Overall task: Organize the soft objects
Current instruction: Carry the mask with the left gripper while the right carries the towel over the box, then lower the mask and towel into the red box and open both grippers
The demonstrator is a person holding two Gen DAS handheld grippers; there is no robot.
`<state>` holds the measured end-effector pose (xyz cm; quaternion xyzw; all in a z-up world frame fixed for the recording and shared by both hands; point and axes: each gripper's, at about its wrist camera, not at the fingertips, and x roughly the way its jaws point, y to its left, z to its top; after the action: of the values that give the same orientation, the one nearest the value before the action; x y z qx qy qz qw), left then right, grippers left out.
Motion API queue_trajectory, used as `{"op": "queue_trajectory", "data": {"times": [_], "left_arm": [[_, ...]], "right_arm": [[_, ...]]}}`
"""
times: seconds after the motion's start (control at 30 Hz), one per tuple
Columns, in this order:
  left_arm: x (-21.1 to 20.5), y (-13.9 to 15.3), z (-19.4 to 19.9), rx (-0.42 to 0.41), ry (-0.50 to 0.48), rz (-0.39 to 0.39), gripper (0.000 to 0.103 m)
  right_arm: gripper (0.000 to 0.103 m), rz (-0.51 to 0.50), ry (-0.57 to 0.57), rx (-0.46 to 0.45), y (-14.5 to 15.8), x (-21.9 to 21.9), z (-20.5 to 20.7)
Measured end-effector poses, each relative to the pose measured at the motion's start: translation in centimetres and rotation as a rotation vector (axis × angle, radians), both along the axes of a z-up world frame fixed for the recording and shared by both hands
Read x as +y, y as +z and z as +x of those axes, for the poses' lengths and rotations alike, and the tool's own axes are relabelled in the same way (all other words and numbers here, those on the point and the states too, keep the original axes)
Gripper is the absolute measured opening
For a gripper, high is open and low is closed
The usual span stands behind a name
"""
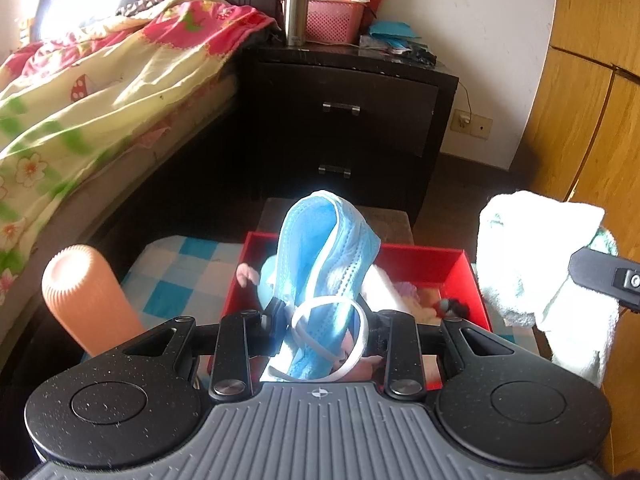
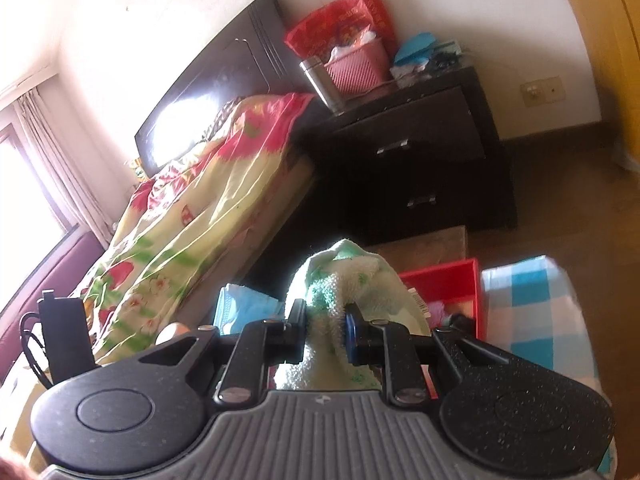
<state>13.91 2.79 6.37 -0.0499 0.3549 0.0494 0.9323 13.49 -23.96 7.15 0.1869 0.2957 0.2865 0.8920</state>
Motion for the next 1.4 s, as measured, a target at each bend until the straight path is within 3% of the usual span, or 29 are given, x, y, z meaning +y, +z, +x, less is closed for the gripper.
{"op": "queue_trajectory", "data": {"times": [0.37, 0.53, 0.63, 0.7, 0.73, 0.8, 0.87, 1.23, 1.4], "left_arm": [[0.7, -0.9, 3.4, 0.009, 0.021, -0.024, 0.034], [0.6, -2.4, 5.5, 0.029, 0.022, -0.026, 0.034], [0.4, -3.4, 6.7, 0.032, 0.023, -0.022, 0.041], [0.5, -3.9, 7.3, 0.032, 0.02, -0.022, 0.059], [0.4, -4.3, 7.5, 0.035, 0.018, -0.014, 0.063], [0.3, -4.9, 7.9, 0.051, 0.014, 0.005, 0.07], [0.2, -5.3, 8.1, 0.068, 0.015, 0.008, 0.072], [0.1, -3.5, 5.7, 0.069, 0.002, -0.052, 0.078], [-1.3, -3.3, 3.9, 0.087, -0.035, -0.022, 0.078]], "right_arm": [[0.0, -0.043, -0.055, -0.043, -0.2, 0.9, 3.2], [0.0, -0.108, -0.07, -0.046, -2.2, 2.5, 5.9], [0.0, -0.134, -0.072, -0.021, -4.0, 3.0, 7.8], [0.002, -0.145, -0.081, 0.0, -5.0, 3.2, 8.9], [0.004, -0.149, -0.083, 0.009, -5.5, 3.4, 9.3], [0.021, -0.16, -0.072, 0.033, -6.2, 3.7, 10.0], [0.029, -0.165, -0.076, 0.044, -6.8, 4.0, 10.3], [0.032, -0.16, -0.1, 0.064, -5.2, 2.9, 8.4], [0.035, -0.151, -0.087, 0.082, -4.3, 2.1, 6.5]]}}
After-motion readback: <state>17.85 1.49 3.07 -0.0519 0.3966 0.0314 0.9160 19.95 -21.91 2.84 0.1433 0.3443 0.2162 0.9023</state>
